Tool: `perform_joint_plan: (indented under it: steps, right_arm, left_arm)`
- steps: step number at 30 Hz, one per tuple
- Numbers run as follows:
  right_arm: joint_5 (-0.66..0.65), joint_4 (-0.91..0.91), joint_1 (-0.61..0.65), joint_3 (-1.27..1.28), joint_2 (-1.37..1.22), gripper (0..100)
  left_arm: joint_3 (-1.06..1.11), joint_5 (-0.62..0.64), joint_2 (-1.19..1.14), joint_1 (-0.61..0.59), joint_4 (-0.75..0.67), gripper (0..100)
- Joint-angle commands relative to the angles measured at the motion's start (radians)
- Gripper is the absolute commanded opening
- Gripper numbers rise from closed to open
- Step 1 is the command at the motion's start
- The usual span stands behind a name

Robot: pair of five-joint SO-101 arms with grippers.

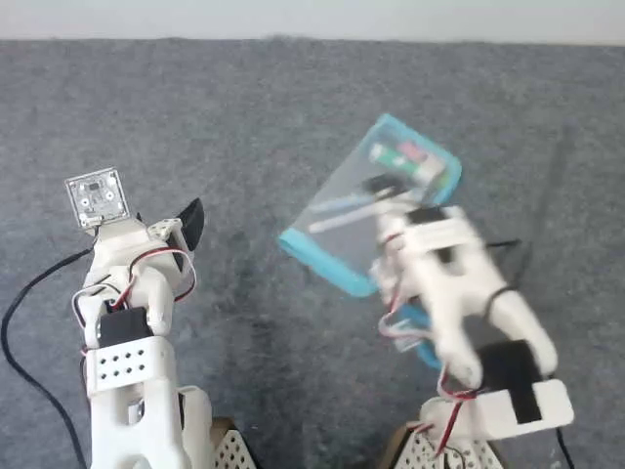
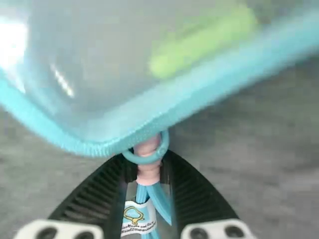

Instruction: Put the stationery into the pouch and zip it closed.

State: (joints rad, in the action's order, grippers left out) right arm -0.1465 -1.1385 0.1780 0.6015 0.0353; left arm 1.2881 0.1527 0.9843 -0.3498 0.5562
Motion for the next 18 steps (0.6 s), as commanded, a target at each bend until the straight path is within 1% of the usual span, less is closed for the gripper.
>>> perform_joint_plan:
  steps: [1,3,5,7,9,11,12,15,16,18]
  right_arm:
    - [-0.017,-0.012,-0.186,-0.112,0.021,0.8]
    - [-0.025,-0.033,-0.197,-0.127,0.024,0.8]
    - [-0.025,-0.067,-0.154,-0.127,0.05,0.8]
    - [-0.025,-0.11,-0.096,-0.121,0.12,0.8]
    - [-0.025,-0.176,-0.041,-0.123,0.232,0.8]
    - [-0.025,-0.245,0.019,-0.123,0.372,0.8]
    - [-0.023,-0.283,0.056,-0.124,0.449,0.8]
    - [-0.025,-0.394,0.171,-0.127,0.653,0.8]
    - [-0.032,-0.401,0.194,-0.12,0.704,0.8]
    - [-0.075,-0.415,0.199,-0.11,0.759,0.8]
  left_arm:
    - [-0.045,-0.078,-0.009,0.057,0.003,26]
    - [-0.018,-0.157,-0.009,0.143,0.003,21]
    - [0.013,-0.236,-0.009,0.247,0.003,19]
    - [0.036,-0.296,-0.006,0.333,0.012,21]
    - [0.038,-0.305,-0.002,0.388,0.049,26]
    - [0.036,-0.304,0.0,0.423,0.077,31]
    - [0.036,-0.305,0.0,0.436,0.078,32]
    - [0.036,-0.308,0.0,0.451,0.077,32]
    - [0.036,-0.308,0.0,0.451,0.077,32]
    - [0.036,-0.308,0.0,0.443,0.075,32]
